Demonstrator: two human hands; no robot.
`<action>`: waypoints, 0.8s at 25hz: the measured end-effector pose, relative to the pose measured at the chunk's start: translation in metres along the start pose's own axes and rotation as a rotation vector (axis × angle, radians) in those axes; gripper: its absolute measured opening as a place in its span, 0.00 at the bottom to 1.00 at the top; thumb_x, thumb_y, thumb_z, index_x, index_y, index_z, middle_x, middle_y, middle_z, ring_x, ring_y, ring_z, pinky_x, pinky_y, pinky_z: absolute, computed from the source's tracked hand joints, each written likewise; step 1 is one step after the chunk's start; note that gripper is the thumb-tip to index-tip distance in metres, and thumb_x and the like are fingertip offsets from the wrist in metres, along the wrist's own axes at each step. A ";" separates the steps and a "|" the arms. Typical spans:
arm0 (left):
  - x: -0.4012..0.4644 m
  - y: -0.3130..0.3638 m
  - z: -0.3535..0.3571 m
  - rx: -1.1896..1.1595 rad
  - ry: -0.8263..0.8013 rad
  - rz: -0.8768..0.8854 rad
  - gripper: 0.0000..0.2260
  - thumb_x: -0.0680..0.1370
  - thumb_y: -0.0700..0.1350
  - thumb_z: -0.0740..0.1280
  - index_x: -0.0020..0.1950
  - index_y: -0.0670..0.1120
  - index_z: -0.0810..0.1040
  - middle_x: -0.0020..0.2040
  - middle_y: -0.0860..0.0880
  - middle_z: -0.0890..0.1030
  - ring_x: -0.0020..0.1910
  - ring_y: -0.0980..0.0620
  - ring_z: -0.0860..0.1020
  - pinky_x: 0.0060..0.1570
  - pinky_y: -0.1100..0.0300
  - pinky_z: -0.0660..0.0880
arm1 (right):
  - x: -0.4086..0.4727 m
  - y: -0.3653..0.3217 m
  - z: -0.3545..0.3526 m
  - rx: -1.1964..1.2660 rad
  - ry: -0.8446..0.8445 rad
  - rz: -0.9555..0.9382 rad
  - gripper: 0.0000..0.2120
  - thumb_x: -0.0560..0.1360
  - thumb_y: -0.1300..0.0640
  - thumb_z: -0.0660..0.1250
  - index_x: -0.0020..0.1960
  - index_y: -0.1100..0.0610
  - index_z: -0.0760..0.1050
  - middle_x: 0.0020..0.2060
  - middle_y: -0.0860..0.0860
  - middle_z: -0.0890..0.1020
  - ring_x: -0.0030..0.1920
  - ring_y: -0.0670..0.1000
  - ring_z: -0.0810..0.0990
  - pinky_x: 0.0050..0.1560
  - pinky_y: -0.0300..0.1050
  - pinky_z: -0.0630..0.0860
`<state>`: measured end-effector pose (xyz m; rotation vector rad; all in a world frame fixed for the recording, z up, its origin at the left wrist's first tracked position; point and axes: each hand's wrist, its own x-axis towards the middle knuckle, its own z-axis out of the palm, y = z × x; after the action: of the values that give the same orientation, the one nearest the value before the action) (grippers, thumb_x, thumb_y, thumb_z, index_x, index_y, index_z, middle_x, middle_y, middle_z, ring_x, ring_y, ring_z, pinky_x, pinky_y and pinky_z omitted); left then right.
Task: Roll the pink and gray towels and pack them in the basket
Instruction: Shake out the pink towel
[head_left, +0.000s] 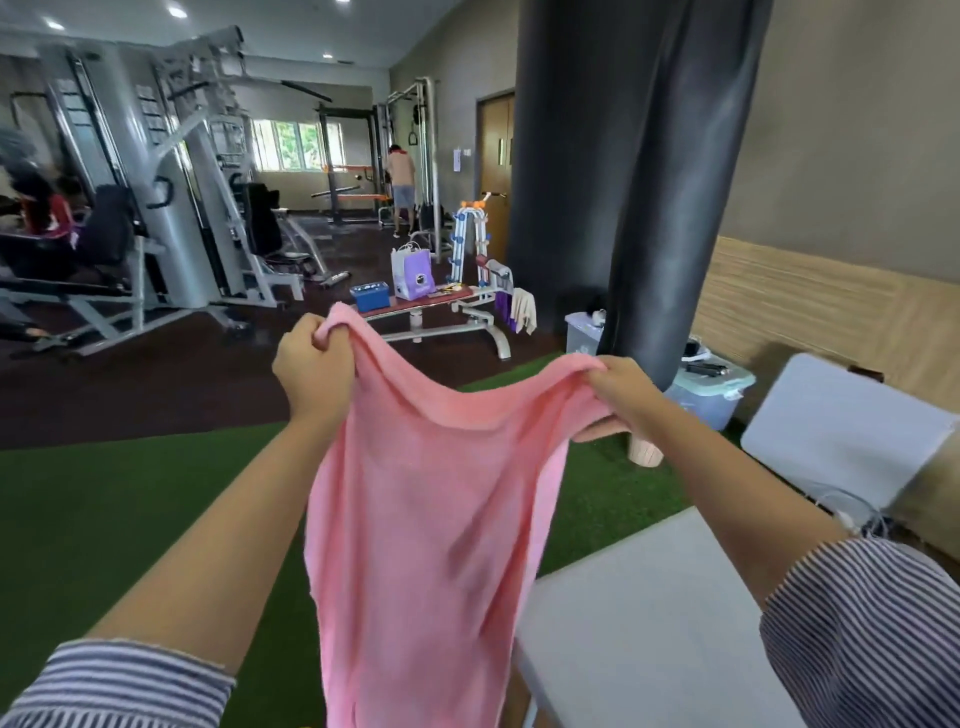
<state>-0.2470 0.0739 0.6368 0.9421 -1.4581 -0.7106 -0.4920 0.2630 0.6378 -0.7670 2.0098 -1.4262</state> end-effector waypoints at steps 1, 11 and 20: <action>-0.006 -0.001 0.008 -0.016 -0.013 -0.030 0.09 0.72 0.47 0.60 0.32 0.47 0.66 0.33 0.42 0.75 0.38 0.37 0.77 0.42 0.45 0.78 | 0.007 -0.001 -0.006 0.073 -0.056 0.019 0.15 0.76 0.62 0.55 0.60 0.57 0.72 0.59 0.57 0.72 0.52 0.63 0.77 0.36 0.53 0.81; -0.009 -0.051 0.115 0.084 -0.114 -0.138 0.12 0.76 0.41 0.61 0.32 0.42 0.67 0.32 0.43 0.74 0.36 0.41 0.75 0.38 0.49 0.74 | 0.114 0.016 -0.024 -0.090 -0.149 0.286 0.02 0.73 0.62 0.64 0.45 0.60 0.74 0.33 0.54 0.70 0.24 0.48 0.65 0.23 0.37 0.58; 0.150 -0.122 0.240 0.040 -0.061 -0.190 0.07 0.69 0.48 0.60 0.37 0.45 0.69 0.38 0.38 0.78 0.42 0.37 0.79 0.44 0.40 0.79 | 0.304 0.004 -0.045 0.353 0.113 0.236 0.08 0.77 0.66 0.59 0.40 0.61 0.73 0.43 0.57 0.76 0.39 0.58 0.83 0.45 0.49 0.81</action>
<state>-0.4620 -0.1385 0.5788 1.1088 -1.4524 -0.8582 -0.7329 0.0733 0.6129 -0.2933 1.7867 -1.6469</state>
